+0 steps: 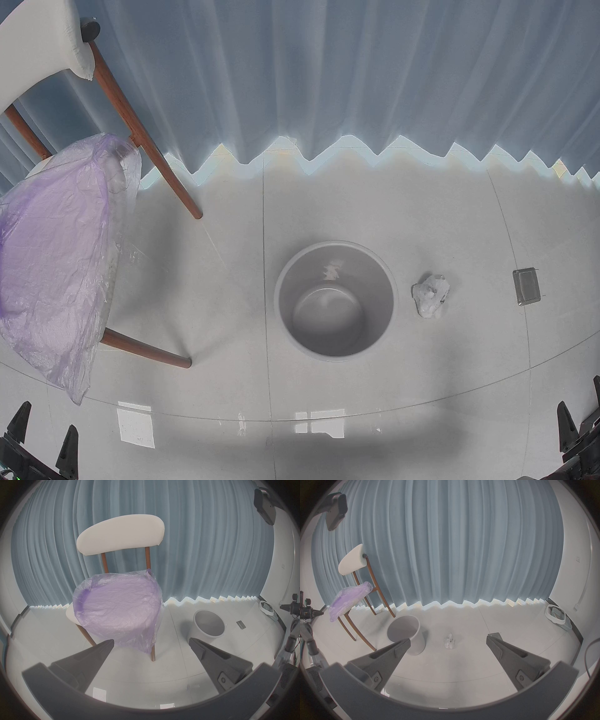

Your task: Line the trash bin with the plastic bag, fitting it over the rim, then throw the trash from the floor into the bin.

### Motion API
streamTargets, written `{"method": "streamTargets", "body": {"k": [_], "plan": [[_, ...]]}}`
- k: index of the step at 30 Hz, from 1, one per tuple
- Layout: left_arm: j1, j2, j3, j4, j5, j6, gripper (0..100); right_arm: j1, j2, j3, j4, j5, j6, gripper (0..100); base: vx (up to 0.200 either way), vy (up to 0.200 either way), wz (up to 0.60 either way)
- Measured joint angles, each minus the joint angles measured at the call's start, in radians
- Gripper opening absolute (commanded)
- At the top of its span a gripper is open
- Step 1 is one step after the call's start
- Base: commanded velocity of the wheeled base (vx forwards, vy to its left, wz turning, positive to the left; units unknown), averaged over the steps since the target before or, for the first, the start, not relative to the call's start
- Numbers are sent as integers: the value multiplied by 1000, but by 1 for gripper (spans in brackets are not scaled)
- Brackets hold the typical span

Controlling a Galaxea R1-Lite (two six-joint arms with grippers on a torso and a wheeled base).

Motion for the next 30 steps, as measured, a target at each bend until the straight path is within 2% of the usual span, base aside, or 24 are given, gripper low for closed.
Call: {"method": "streamTargets", "body": {"k": [30], "plan": [[0,0,0,0,0,0,100,0,0,0,0,0,0,100,0,0,0]]}}
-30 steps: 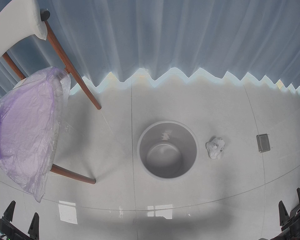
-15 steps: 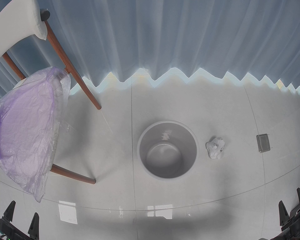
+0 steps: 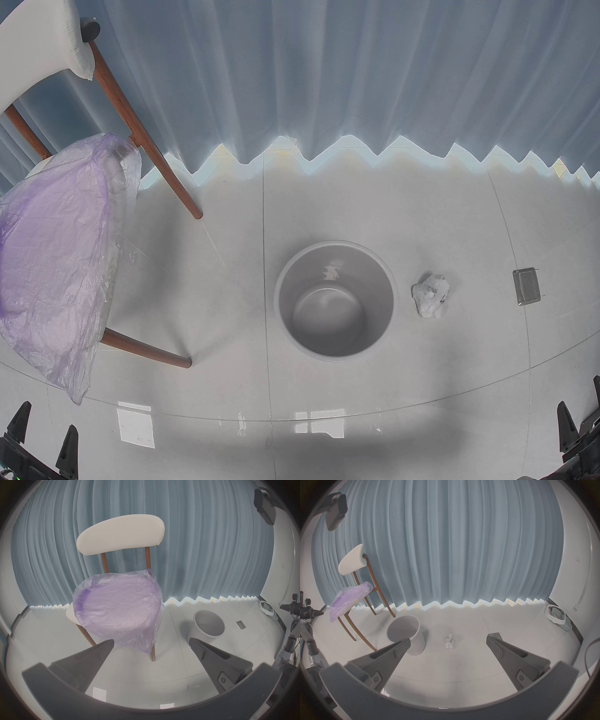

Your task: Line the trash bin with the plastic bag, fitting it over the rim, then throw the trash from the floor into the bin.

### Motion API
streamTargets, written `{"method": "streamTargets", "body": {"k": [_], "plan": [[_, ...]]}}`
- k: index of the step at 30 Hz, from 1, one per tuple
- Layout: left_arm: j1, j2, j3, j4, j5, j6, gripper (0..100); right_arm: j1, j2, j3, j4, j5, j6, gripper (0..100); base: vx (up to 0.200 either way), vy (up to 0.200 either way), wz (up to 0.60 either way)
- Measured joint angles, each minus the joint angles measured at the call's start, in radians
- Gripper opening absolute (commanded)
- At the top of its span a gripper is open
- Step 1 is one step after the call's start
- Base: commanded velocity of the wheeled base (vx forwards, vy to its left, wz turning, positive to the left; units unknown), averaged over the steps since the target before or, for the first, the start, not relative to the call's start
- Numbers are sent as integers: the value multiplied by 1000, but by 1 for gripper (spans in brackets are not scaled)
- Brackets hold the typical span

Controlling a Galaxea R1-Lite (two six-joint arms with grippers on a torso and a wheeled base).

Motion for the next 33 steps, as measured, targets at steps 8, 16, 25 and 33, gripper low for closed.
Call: {"method": "streamTargets", "body": {"k": [8,16,25,33], "plan": [[0,0,0,0,0,0,100,0,0,0,0,0,0,100,0,0,0],[1,0,0,0,-1,1,100,0,0,0,0,0,0,100,0,0,0],[3,0,0,-2,-1,0,100,0,0,0,0,0,0,100,0,0,0],[3,0,0,-4,-4,8,100,0,0,0,0,0,0,100,0,0,0]]}}
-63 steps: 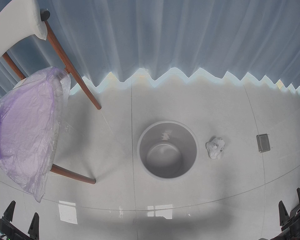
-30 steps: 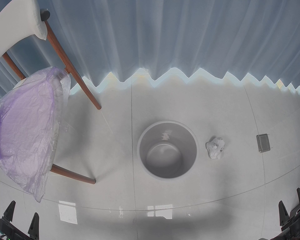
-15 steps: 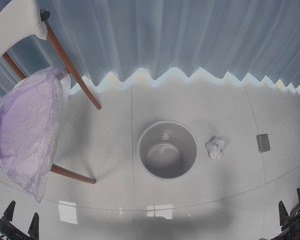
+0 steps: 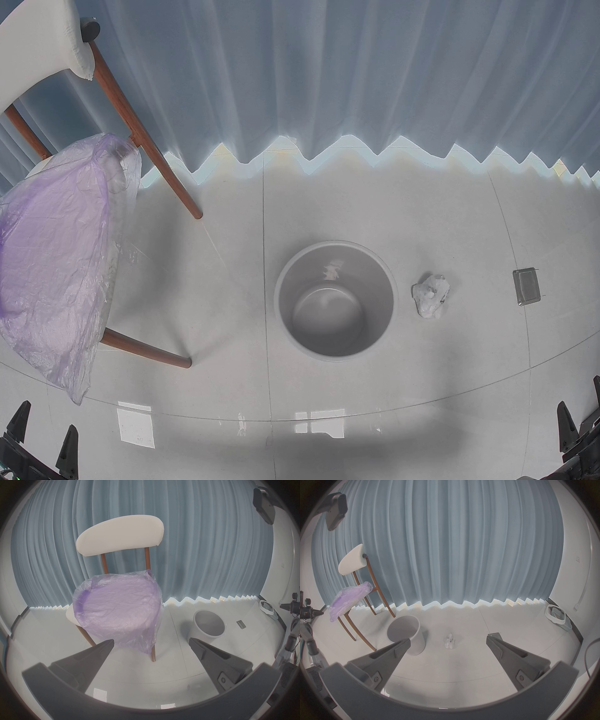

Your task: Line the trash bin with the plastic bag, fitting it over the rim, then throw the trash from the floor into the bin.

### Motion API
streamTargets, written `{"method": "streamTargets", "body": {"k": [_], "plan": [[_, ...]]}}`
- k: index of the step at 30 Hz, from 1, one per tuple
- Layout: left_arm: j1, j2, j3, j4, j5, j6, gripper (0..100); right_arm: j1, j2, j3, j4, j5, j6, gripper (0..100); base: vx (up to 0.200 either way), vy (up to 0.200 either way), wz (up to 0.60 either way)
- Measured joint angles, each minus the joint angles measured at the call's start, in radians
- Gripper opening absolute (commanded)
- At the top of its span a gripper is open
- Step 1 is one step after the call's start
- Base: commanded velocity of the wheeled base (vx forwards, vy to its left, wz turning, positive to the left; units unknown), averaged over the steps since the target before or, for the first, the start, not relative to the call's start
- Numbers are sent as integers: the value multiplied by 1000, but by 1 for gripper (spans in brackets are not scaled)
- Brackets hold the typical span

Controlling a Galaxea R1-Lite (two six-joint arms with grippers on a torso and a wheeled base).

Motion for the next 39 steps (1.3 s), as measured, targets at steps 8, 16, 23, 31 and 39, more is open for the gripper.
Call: {"method": "streamTargets", "body": {"k": [8,16,23,31,39], "plan": [[0,0,0,-3,-3,5,100,0,0,0,0,0,0,100,0,0,0],[0,0,0,-29,1,3,100,0,0,0,0,0,0,100,0,0,0],[1,0,0,-220,6,10,100,0,0,0,0,0,0,100,0,0,0],[1,0,0,-213,13,17,100,0,0,0,0,0,0,100,0,0,0],[2,0,0,-251,5,21,100,0,0,0,0,0,0,100,0,0,0]]}}
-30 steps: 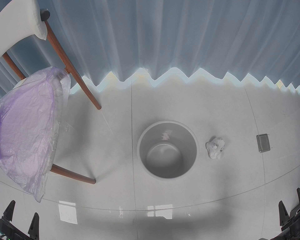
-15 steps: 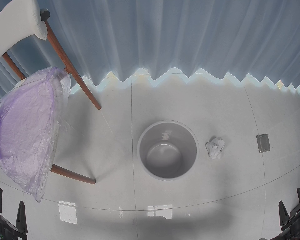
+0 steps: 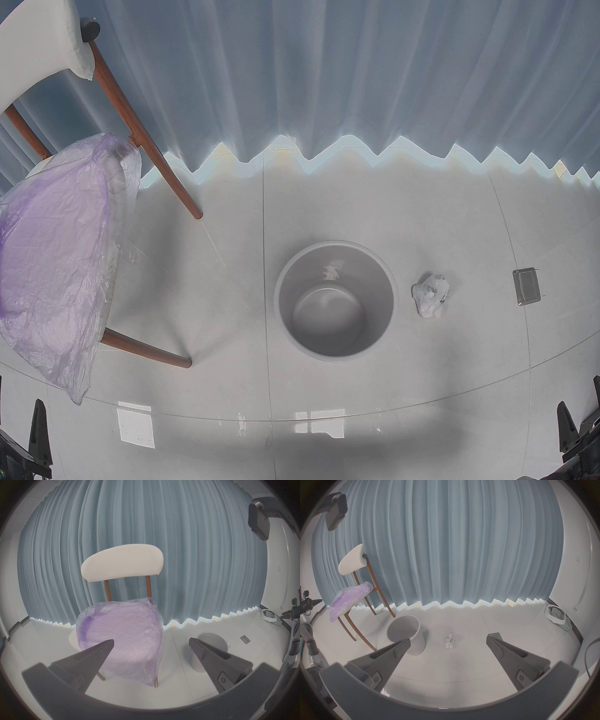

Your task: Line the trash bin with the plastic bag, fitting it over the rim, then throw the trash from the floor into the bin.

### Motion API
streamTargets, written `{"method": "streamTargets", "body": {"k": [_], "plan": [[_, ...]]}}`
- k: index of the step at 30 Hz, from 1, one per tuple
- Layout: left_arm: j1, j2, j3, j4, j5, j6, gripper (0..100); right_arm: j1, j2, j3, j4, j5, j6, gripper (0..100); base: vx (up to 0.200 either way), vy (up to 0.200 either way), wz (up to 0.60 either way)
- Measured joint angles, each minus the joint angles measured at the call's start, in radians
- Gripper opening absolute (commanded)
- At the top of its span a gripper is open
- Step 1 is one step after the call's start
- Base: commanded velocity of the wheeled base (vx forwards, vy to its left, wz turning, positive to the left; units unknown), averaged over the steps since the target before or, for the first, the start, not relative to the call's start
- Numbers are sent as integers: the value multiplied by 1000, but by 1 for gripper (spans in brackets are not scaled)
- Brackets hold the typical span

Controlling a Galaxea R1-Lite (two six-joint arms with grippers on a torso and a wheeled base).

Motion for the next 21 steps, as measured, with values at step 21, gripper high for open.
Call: {"method": "streamTargets", "body": {"k": [21], "plan": [[-77,141,-183,-21,-45,115,100,0,0,0,0,0,0,100,0,0,0]]}}
